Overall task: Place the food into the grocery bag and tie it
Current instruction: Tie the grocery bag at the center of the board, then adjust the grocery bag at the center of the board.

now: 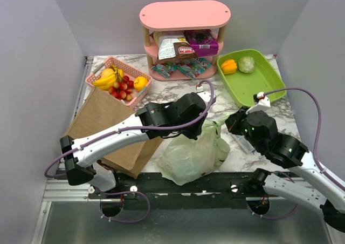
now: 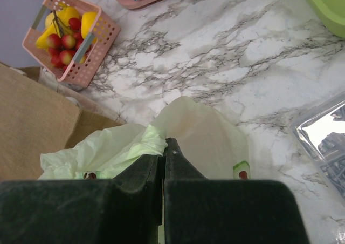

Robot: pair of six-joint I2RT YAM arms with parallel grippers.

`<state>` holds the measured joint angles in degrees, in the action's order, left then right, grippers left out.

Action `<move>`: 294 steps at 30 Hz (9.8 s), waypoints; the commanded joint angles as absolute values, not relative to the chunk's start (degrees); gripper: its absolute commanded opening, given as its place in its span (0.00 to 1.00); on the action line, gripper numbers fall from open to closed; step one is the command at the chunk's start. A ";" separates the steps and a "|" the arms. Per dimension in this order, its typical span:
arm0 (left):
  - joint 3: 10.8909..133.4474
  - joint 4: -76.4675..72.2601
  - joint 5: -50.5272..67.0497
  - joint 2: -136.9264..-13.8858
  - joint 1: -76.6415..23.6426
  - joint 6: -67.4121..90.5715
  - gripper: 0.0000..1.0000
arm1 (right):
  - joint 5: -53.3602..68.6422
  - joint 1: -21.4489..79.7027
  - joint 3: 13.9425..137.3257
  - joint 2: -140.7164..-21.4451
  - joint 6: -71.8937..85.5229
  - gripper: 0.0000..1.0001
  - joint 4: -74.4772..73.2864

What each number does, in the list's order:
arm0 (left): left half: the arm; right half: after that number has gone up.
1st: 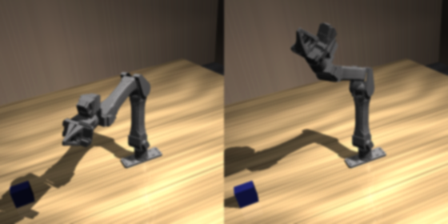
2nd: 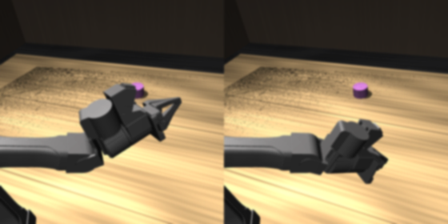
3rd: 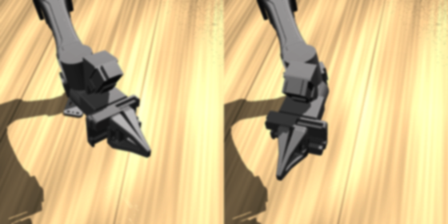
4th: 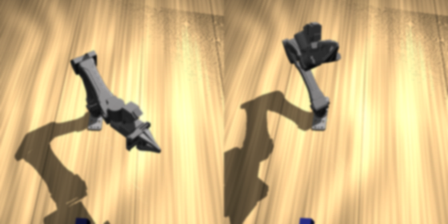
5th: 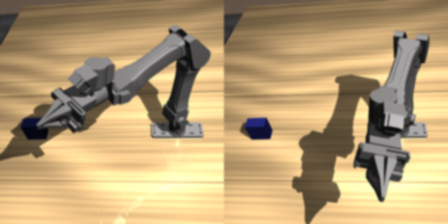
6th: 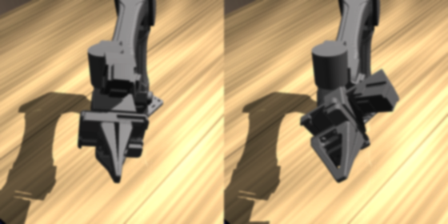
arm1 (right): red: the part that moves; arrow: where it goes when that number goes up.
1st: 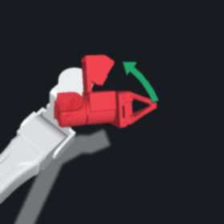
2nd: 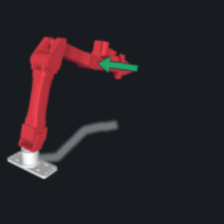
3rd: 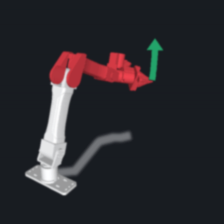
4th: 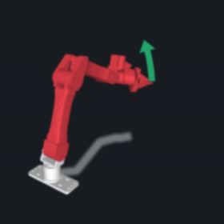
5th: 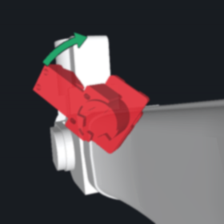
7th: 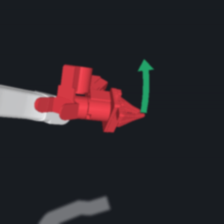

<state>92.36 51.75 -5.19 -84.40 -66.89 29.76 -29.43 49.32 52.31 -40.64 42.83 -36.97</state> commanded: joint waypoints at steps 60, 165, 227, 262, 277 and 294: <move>74.59 33.89 -0.08 -55.34 -63.02 29.18 0.66 | -37.97 49.18 56.71 -42.14 32.52 0.01 -23.91; 61.12 57.61 -19.50 -30.08 -42.20 32.46 0.85 | 23.10 51.70 96.88 -102.81 28.74 0.01 -24.16; 44.56 40.01 -11.26 -22.84 -42.28 37.66 0.67 | 15.24 58.10 91.57 -82.01 19.46 0.01 -30.87; 48.96 41.57 -16.85 -22.59 -42.32 38.24 0.72 | -12.61 58.92 86.25 -85.06 35.41 0.75 -51.86; 49.44 41.39 -16.14 -22.75 -42.26 38.23 0.72 | -4.43 58.91 89.93 -80.46 38.08 0.76 -50.49; 53.26 38.85 -12.05 -28.86 -42.28 35.47 0.71 | 2.66 58.95 82.26 -82.75 40.38 0.73 -50.11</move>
<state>52.12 40.25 -13.87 -28.71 -42.44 36.82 -4.14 58.54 84.82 -80.99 39.13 -51.90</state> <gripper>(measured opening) 0.714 0.734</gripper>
